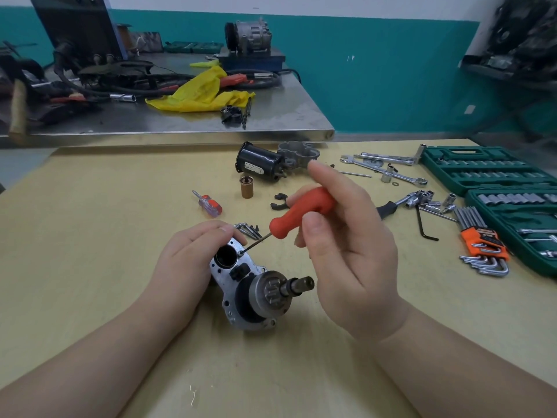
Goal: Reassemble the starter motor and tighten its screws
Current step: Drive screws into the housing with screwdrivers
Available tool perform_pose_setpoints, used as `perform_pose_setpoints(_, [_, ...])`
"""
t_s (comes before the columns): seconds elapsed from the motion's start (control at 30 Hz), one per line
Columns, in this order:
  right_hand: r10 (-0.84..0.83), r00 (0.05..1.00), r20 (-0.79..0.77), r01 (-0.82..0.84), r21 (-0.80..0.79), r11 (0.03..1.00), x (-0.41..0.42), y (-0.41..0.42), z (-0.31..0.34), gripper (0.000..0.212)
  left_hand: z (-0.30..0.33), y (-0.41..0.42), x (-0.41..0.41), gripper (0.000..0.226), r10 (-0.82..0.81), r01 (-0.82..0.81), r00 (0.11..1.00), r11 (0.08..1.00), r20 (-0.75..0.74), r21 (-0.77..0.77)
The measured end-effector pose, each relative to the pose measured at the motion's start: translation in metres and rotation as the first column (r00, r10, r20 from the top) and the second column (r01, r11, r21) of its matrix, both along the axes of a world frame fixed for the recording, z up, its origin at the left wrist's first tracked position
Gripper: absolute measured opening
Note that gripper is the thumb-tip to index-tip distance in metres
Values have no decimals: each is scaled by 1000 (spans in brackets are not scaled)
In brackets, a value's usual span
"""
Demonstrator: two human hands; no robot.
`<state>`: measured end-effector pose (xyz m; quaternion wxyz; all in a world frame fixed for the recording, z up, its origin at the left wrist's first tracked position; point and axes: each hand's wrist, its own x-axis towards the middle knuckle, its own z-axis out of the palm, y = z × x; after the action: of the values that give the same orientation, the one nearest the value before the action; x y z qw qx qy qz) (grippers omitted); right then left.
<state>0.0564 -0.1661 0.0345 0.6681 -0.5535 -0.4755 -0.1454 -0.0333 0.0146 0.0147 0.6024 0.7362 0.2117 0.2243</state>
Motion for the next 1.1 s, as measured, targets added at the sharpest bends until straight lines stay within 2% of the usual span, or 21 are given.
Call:
perform_pose_setpoints(0.17, [-18,1000,7,18,23,1000,3,1,3,27,2,-1,-2,30,-26,26,1000,1000,3,5])
perform_pose_setpoints(0.3, [1,1000,-4,-1,5,1000,3,0,3,36,3,-1,-2,29,-31,31,999,996,5,89])
perform_pose_setpoints(0.6, [-10,999,-47,11,26,1000,2,1,4,27,1,1,-2,30,-15,15,1000,999,2,46])
perform_pose_setpoints(0.77, [-6,997,-78,7,16,1000,-1,-1,4,38,2,0,-1,29,-26,25,1000,999,10,32])
perform_pose_setpoints(1.0, [12,993,-118,-6,55,998,-3,0,3,30,2,0,-1,32,-44,43,999,999,16,32])
perform_pose_setpoints(1.1, [30,996,-85,-25,53,998,-4,0,3,31,0,1,-1,32,-35,34,999,999,9,32])
